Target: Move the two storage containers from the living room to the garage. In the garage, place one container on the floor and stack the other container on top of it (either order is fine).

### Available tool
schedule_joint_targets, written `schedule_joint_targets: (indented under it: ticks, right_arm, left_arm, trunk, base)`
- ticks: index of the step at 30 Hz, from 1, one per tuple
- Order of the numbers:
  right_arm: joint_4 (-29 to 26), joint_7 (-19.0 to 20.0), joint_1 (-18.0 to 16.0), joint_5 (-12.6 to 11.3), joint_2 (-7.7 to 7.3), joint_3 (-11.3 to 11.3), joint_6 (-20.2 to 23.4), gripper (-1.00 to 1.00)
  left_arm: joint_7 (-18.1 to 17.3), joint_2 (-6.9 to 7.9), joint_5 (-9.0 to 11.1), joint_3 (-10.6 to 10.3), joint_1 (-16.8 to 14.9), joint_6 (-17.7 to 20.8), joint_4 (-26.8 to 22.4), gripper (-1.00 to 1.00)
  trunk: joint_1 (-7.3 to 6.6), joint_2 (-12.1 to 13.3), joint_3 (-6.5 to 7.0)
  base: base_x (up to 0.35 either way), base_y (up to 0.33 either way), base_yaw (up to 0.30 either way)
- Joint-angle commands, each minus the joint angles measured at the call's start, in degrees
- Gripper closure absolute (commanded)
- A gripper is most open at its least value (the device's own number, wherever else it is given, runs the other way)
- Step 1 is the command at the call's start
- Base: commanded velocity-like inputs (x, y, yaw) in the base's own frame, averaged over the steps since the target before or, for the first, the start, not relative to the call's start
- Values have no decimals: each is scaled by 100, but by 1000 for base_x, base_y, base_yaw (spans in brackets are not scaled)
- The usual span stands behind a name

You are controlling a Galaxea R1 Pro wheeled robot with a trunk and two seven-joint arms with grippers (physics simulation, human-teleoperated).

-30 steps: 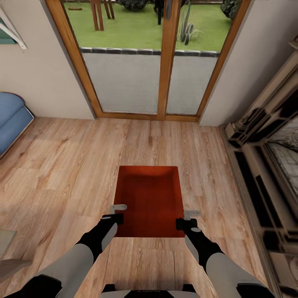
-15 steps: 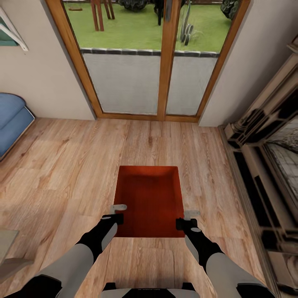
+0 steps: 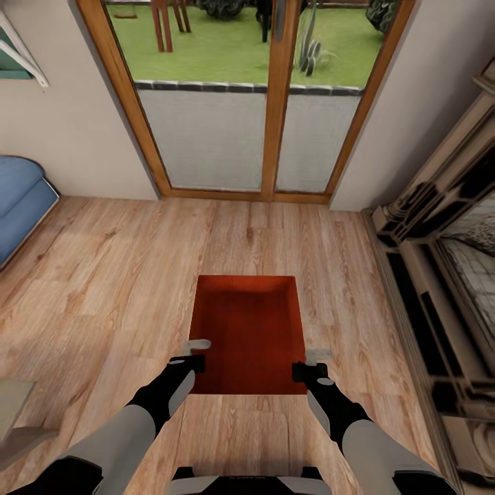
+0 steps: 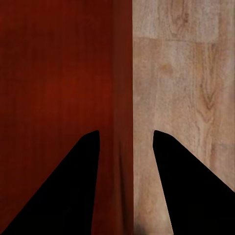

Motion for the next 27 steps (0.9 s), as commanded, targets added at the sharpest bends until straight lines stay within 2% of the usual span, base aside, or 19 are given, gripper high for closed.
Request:
schedule_joint_targets:
  ticks: [1, 27]
  right_arm:
    - [-35, -41, -4, 139, 5, -100, -70, 100]
    - [-35, -50, -4, 139, 7, -100, -70, 100]
  left_arm:
    - [86, 6, 42, -27, 2, 48, 9, 100]
    - [86, 6, 44, -24, 3, 48, 3, 100]
  trunk:
    - [-21, 37, 14]
    - [-592, 1080, 481]
  base:
    - [0, 0, 0]
    - [0, 0, 0]
